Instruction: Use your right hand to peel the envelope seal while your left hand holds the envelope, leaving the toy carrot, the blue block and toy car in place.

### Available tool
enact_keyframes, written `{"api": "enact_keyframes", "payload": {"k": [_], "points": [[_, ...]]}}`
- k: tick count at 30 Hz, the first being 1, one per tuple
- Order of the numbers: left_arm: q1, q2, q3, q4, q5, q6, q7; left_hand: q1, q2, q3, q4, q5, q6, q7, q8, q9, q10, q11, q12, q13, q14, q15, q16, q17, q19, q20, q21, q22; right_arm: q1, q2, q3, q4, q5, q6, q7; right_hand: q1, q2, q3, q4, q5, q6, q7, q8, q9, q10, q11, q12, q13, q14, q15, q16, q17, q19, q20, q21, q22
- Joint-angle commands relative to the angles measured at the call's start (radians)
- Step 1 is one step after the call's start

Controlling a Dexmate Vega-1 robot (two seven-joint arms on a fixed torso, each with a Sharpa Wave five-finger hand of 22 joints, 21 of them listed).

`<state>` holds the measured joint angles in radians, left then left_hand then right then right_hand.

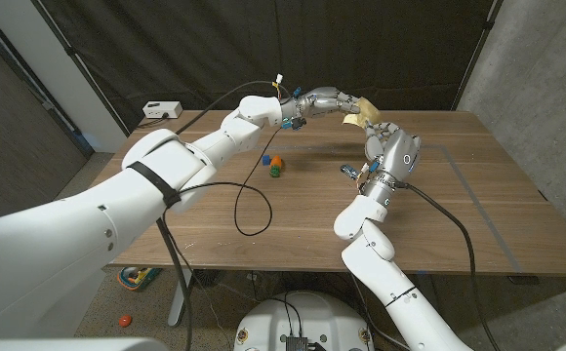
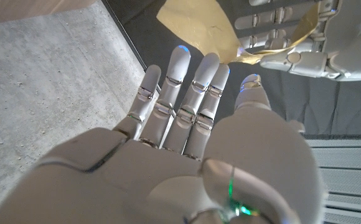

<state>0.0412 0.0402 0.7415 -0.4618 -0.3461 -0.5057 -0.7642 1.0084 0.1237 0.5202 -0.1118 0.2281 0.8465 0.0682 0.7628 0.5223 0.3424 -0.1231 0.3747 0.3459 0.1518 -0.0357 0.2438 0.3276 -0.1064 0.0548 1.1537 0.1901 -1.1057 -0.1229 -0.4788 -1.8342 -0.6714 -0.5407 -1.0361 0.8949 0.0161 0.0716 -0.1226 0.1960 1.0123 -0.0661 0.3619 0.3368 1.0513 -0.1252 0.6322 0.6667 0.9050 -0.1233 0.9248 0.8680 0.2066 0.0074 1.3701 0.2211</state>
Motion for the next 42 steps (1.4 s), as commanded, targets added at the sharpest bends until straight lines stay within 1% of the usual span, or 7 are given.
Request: {"api": "enact_keyframes", "payload": {"k": [1,6,12,15,19,26,42], "points": [[0.020,0.020,-0.002,-0.053,-0.006,0.014,-0.001,-0.002,0.005,0.025,-0.015,0.003,0.006,-0.002,0.008,0.003,0.007,-0.003,0.006,0.005,-0.001,-0.040,-0.002,0.003,-0.011,-0.005,0.003,0.003,0.033,-0.053,-0.050,-0.023,0.073,-0.107,-0.024,-0.009,-0.002,-0.004,0.000,0.008,0.005,0.008,-0.007,0.001,0.004,0.008,0.000,-0.002,-0.003,-0.098,0.007,-0.001,0.000,0.002,0.009,0.003],[0.023,0.021,-0.003,-0.061,-0.011,0.014,-0.007,-0.004,0.004,0.026,-0.016,0.002,0.007,-0.003,0.009,0.001,0.005,-0.003,0.006,0.006,-0.001,-0.040,-0.003,0.005,-0.012,-0.004,0.006,0.002,0.043,-0.071,-0.067,-0.018,0.090,-0.126,-0.056,-0.001,0.007,0.001,-0.003,0.011,0.015,0.012,-0.007,0.000,0.012,0.008,0.005,-0.003,0.016,-0.100,0.016,-0.004,0.013,-0.008,0.021,0.002],[0.025,0.022,-0.004,-0.067,-0.016,0.014,-0.015,-0.005,0.002,0.028,-0.017,0.001,0.005,-0.006,0.011,0.003,0.005,-0.005,0.007,0.006,0.000,-0.040,-0.004,0.007,-0.012,-0.004,0.008,0.002,0.038,-0.048,-0.056,-0.006,0.083,-0.117,-0.081,0.020,0.006,0.007,-0.014,0.011,-0.020,0.011,-0.020,0.011,-0.031,0.003,0.005,0.018,0.027,-0.102,0.019,-0.009,0.037,-0.023,0.041,0.000],[0.027,0.024,-0.003,-0.071,-0.015,0.017,-0.013,-0.005,0.002,0.029,-0.017,0.001,0.007,-0.007,0.011,0.001,0.005,-0.005,0.008,0.007,-0.001,-0.039,-0.005,0.008,-0.012,-0.004,0.010,0.002,0.039,-0.062,-0.061,-0.008,0.086,-0.107,-0.081,0.028,0.009,0.010,-0.016,0.010,0.002,0.011,-0.014,0.013,-0.004,0.003,0.010,0.004,0.046,-0.102,0.025,-0.014,0.043,-0.025,0.051,-0.001],[0.029,0.025,-0.004,-0.075,-0.016,0.017,-0.008,-0.006,0.002,0.030,-0.017,0.000,0.008,-0.009,0.011,-0.002,0.004,-0.006,0.008,0.007,-0.001,-0.040,-0.005,0.009,-0.014,-0.005,0.012,0.002,0.035,-0.066,-0.059,-0.003,0.076,-0.079,-0.081,0.087,0.039,0.041,-0.033,0.009,0.072,0.007,-0.005,-0.002,0.072,0.006,0.027,-0.018,0.087,-0.103,0.043,-0.016,0.052,-0.037,0.081,0.000],[0.035,0.032,-0.006,-0.093,-0.019,0.022,-0.006,-0.008,0.001,0.032,-0.017,0.000,0.007,-0.009,0.012,-0.004,0.005,-0.005,0.010,0.007,0.000,-0.040,-0.006,0.012,-0.014,-0.005,0.015,0.001,0.029,-0.064,-0.049,0.013,0.045,-0.028,-0.081,0.215,0.072,0.101,-0.058,-0.001,0.129,0.004,-0.009,-0.026,0.126,0.008,0.021,-0.057,0.125,-0.105,0.053,-0.019,0.059,-0.060,0.128,0.003],[0.041,0.038,-0.014,-0.106,-0.030,0.022,-0.004,-0.011,0.000,0.037,-0.019,-0.001,0.007,-0.008,0.016,-0.004,0.002,-0.006,0.010,0.007,0.000,-0.042,-0.008,0.017,-0.017,-0.007,0.022,0.000,0.028,-0.064,-0.046,0.026,0.007,-0.014,-0.081,0.252,0.081,0.134,-0.041,-0.002,0.147,0.031,-0.004,-0.013,0.146,0.007,0.051,-0.003,0.146,-0.104,0.079,0.042,0.046,-0.074,0.164,0.005]]}}
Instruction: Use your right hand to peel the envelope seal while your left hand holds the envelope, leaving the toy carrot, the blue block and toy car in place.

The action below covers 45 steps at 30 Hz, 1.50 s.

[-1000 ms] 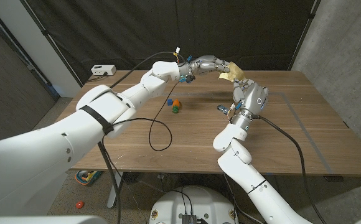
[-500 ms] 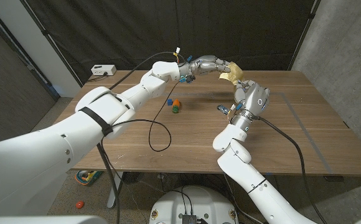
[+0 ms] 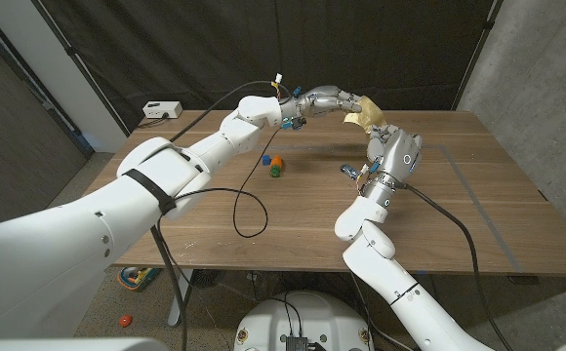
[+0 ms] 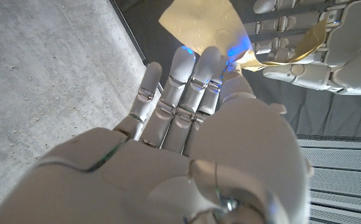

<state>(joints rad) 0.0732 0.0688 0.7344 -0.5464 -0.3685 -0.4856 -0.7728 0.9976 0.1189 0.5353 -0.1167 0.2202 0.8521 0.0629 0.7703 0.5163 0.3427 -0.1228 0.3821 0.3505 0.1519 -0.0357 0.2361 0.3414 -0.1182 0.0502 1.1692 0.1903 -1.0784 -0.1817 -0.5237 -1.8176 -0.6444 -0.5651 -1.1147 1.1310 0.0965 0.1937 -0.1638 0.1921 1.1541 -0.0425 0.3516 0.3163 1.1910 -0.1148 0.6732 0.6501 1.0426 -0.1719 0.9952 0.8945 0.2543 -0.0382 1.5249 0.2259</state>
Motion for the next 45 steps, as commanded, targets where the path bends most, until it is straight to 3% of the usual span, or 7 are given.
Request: {"api": "enact_keyframes", "payload": {"k": [1,13,24,35,45], "points": [[0.012,0.011,-0.007,-0.027,-0.009,0.006,0.006,0.000,0.004,0.022,-0.014,0.007,0.003,0.000,0.009,0.002,0.001,-0.006,0.003,0.002,0.000,-0.042,-0.001,0.003,-0.005,-0.003,0.007,0.000,0.002,-0.006,-0.001,0.012,-0.025,0.010,-0.002,0.015,0.000,0.012,0.001,0.003,0.006,0.008,0.007,0.008,0.008,-0.004,0.011,0.015,0.007,-0.055,0.008,0.016,-0.001,-0.029,0.009,0.000],[0.026,0.027,-0.016,-0.067,-0.025,0.020,0.002,0.000,-0.001,0.029,-0.020,0.013,0.013,0.011,0.022,0.010,0.009,-0.007,0.008,0.001,0.005,-0.046,-0.002,0.005,-0.006,-0.010,0.012,-0.001,-0.005,0.019,0.014,0.023,-0.053,0.000,-0.002,0.010,-0.013,0.031,0.003,0.028,0.016,0.017,0.015,0.026,0.016,0.000,0.019,0.031,0.007,-0.055,0.012,0.056,0.004,-0.033,-0.001,-0.016],[0.061,0.066,-0.024,-0.168,-0.040,0.064,0.019,0.000,-0.013,0.036,-0.027,0.027,0.038,0.018,0.041,0.020,0.016,-0.009,0.011,-0.002,0.011,-0.049,-0.005,0.005,-0.008,-0.019,0.017,-0.001,-0.019,0.068,0.048,0.044,-0.094,-0.008,-0.002,0.003,-0.025,0.049,0.005,0.054,0.020,0.019,0.018,0.039,0.021,0.000,0.016,0.031,0.003,-0.055,0.004,0.081,0.007,-0.037,0.000,-0.021],[0.096,0.109,-0.025,-0.266,-0.041,0.106,0.060,-0.006,-0.020,0.042,-0.029,0.045,0.046,0.014,0.052,0.027,0.022,-0.008,0.013,-0.005,0.017,-0.051,-0.006,0.005,-0.010,-0.019,0.023,0.000,-0.034,0.123,0.090,0.063,-0.136,0.017,-0.002,-0.007,-0.038,0.070,0.007,0.081,0.021,0.017,0.019,0.055,0.020,0.001,0.016,0.040,0.009,-0.055,-0.009,0.101,0.006,-0.040,0.006,-0.022],[0.121,0.144,-0.021,-0.336,-0.031,0.134,0.103,-0.016,-0.028,0.047,-0.028,0.060,0.049,0.008,0.049,0.016,0.034,-0.007,0.017,-0.009,0.024,-0.052,-0.007,0.006,-0.008,-0.016,0.030,0.000,-0.056,0.203,0.147,0.082,-0.207,0.063,-0.002,-0.016,-0.047,0.086,0.008,0.098,0.020,0.018,0.018,0.067,0.020,0.000,0.012,0.040,0.007,-0.055,-0.028,0.107,0.005,-0.039,0.011,-0.022]]}}
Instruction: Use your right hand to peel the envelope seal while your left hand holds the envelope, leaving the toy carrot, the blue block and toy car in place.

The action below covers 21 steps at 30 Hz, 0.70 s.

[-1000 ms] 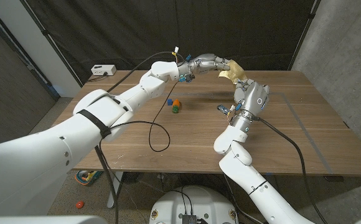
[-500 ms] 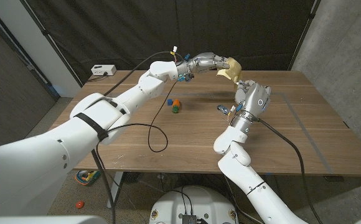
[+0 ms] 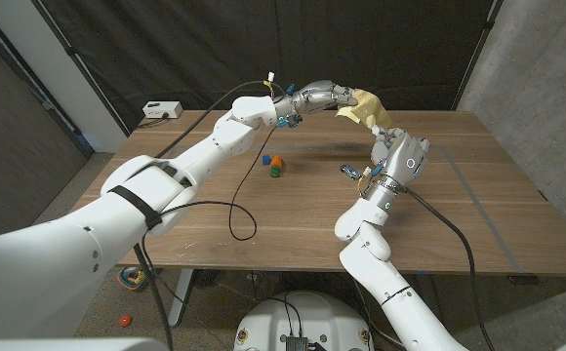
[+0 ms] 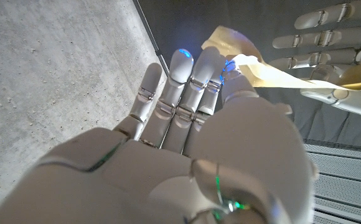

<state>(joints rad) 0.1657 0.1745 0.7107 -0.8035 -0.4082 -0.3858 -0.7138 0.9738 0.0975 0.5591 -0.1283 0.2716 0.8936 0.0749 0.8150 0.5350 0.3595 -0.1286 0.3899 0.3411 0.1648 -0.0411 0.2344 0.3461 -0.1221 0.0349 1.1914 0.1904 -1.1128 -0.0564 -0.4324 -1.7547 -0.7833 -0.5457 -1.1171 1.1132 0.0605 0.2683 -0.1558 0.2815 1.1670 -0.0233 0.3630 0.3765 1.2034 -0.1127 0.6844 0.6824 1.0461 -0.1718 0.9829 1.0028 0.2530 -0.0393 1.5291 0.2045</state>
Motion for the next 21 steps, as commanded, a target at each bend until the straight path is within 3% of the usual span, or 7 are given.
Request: {"api": "enact_keyframes", "payload": {"k": [1,16,21], "points": [[0.027,0.038,0.004,-0.077,0.009,0.032,0.041,0.007,-0.007,0.023,-0.016,0.010,0.005,-0.002,0.004,-0.002,0.017,0.000,0.010,0.000,0.011,-0.045,-0.006,0.001,-0.004,0.001,0.008,-0.001,-0.023,0.084,0.061,0.022,-0.075,0.045,0.000,0.002,-0.011,0.014,0.000,0.011,0.007,-0.001,0.005,0.006,0.010,-0.002,-0.002,0.003,0.010,-0.056,-0.011,0.005,0.006,-0.038,0.008,0.000],[0.045,0.066,0.009,-0.135,0.015,0.047,0.062,0.006,-0.010,0.035,-0.019,0.026,0.008,0.008,0.011,0.001,0.016,-0.001,0.009,-0.005,0.011,-0.046,-0.010,0.002,-0.007,-0.001,0.013,-0.002,-0.054,0.179,0.128,0.030,-0.142,0.096,0.000,-0.007,-0.025,0.039,0.000,0.032,0.010,0.001,-0.002,0.017,0.012,-0.001,-0.007,0.008,0.017,-0.056,-0.033,0.012,0.004,-0.036,0.010,-0.002],[0.055,0.077,0.013,-0.160,0.025,0.055,0.080,0.004,-0.012,0.038,-0.019,0.031,0.008,0.005,0.012,0.001,0.018,-0.002,0.009,-0.006,0.012,-0.046,-0.010,0.002,-0.008,-0.001,0.015,-0.002,-0.065,0.177,0.138,0.027,-0.134,0.139,0.000,-0.014,-0.029,0.045,0.001,0.037,0.010,0.002,-0.004,0.021,0.013,-0.002,-0.010,0.007,0.011,-0.056,-0.049,0.002,0.005,-0.034,0.008,-0.003]]}}
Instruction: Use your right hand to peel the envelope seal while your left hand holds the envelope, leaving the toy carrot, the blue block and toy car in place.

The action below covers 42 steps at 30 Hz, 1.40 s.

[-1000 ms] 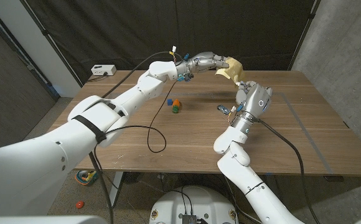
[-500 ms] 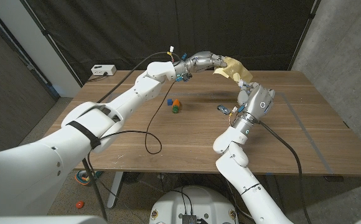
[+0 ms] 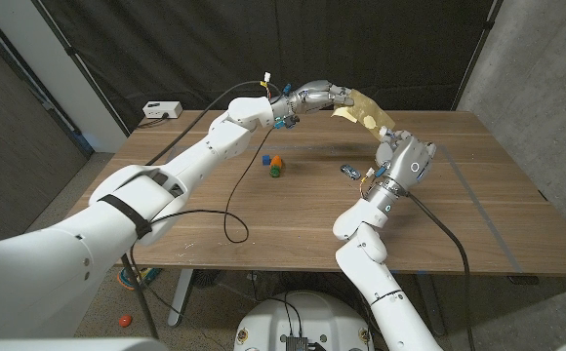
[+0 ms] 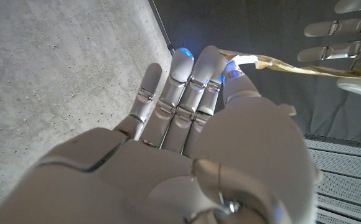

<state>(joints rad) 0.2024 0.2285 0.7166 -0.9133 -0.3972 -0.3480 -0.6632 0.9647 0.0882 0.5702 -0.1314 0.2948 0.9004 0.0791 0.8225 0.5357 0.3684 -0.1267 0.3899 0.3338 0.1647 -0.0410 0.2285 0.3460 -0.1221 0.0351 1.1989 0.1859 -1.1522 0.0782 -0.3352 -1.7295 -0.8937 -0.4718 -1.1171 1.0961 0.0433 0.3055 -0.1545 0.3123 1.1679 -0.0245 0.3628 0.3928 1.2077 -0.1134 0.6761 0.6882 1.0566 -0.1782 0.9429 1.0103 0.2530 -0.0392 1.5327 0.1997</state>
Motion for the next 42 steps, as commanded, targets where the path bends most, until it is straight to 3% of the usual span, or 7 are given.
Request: {"api": "enact_keyframes", "payload": {"k": [1,16,23,28,35,39,42], "points": [[0.019,0.023,0.007,-0.052,0.013,0.019,0.030,0.012,-0.003,0.027,-0.016,0.009,0.002,0.002,0.004,-0.001,0.008,-0.003,0.009,0.001,0.012,-0.046,-0.004,0.002,-0.007,-0.002,0.008,0.003,-0.026,0.056,0.050,0.006,-0.038,0.068,0.000,0.002,-0.013,0.010,-0.001,0.008,0.009,0.001,-0.005,0.005,0.008,-0.002,-0.002,0.003,0.012,-0.050,-0.002,0.003,0.005,-0.034,0.005,0.002],[0.029,0.033,0.012,-0.079,0.018,0.039,0.049,0.007,-0.006,0.036,-0.016,0.022,0.000,0.005,0.007,0.000,0.006,-0.001,0.011,0.000,0.011,-0.045,-0.007,0.004,-0.010,-0.001,0.012,0.002,-0.052,0.186,0.156,0.034,-0.129,0.210,0.000,-0.008,-0.021,0.031,-0.001,0.021,0.014,0.001,-0.012,0.012,0.012,-0.001,-0.006,0.008,0.014,-0.050,-0.013,0.019,0.006,-0.030,0.010,0.004],[0.032,0.041,0.019,-0.096,0.031,0.061,0.067,0.004,-0.006,0.039,-0.014,0.027,-0.002,0.003,0.006,-0.001,0.007,-0.001,0.012,0.000,0.013,-0.045,-0.007,0.005,-0.012,-0.001,0.013,0.002,-0.058,0.118,0.151,0.032,-0.014,0.358,0.000,-0.017,-0.025,0.045,0.000,0.028,0.015,0.002,-0.018,0.015,0.015,-0.004,-0.011,0.010,0.018,-0.050,-0.020,0.027,0.008,-0.034,0.012,0.005],[0.040,0.045,0.015,-0.106,0.034,0.055,0.085,-0.001,-0.009,0.042,-0.013,0.032,-0.006,-0.015,-0.001,-0.014,0.010,-0.003,0.015,0.000,0.015,-0.042,-0.007,0.006,-0.012,0.005,0.017,0.002,-0.053,0.145,0.175,0.048,-0.044,0.390,0.000,-0.020,-0.027,0.052,-0.001,0.030,0.016,0.000,-0.021,0.018,0.016,-0.006,-0.012,0.015,0.027,-0.050,-0.016,0.041,0.009,-0.033,0.014,0.007],[0.035,0.047,0.016,-0.093,0.034,0.036,0.070,-0.056,-0.074,-0.002,-0.002,-0.014,-0.266,-0.069,-0.121,-0.090,-0.069,0.023,-0.009,0.008,-0.019,-0.005,-0.017,0.014,-0.055,0.028,0.023,0.008,-0.045,0.134,0.174,0.059,-0.028,0.405,0.000,-0.040,-0.035,0.044,0.004,0.017,-0.006,-0.034,-0.050,-0.003,-0.016,-0.030,-0.046,-0.007,-0.001,-0.050,-0.058,-0.008,-0.002,-0.029,0.019,0.011],[0.030,0.046,0.016,-0.079,0.031,0.024,0.057,-0.104,-0.091,-0.042,0.019,-0.071,-0.444,-0.064,-0.205,-0.133,-0.140,0.046,-0.033,0.014,-0.056,0.016,-0.021,0.018,-0.096,0.041,0.027,0.014,-0.041,0.111,0.155,0.057,-0.008,0.385,0.000,-0.084,-0.040,0.011,0.020,-0.035,-0.113,-0.052,-0.105,-0.016,-0.086,-0.030,-0.098,-0.028,-0.046,-0.050,-0.094,-0.068,-0.016,-0.017,0.015,0.011],[0.032,0.048,0.012,-0.076,0.028,0.019,0.053,-0.167,-0.126,-0.093,0.039,-0.120,-0.636,-0.100,-0.312,-0.179,-0.181,0.058,-0.041,0.019,-0.085,0.031,-0.023,0.014,-0.123,0.046,0.021,0.011,-0.038,0.096,0.143,0.056,0.003,0.378,0.000,-0.124,-0.037,-0.009,0.031,-0.077,-0.210,-0.054,-0.155,-0.030,-0.149,-0.019,-0.157,-0.065,-0.097,-0.051,-0.133,-0.124,-0.033,-0.003,0.013,0.010]]}}
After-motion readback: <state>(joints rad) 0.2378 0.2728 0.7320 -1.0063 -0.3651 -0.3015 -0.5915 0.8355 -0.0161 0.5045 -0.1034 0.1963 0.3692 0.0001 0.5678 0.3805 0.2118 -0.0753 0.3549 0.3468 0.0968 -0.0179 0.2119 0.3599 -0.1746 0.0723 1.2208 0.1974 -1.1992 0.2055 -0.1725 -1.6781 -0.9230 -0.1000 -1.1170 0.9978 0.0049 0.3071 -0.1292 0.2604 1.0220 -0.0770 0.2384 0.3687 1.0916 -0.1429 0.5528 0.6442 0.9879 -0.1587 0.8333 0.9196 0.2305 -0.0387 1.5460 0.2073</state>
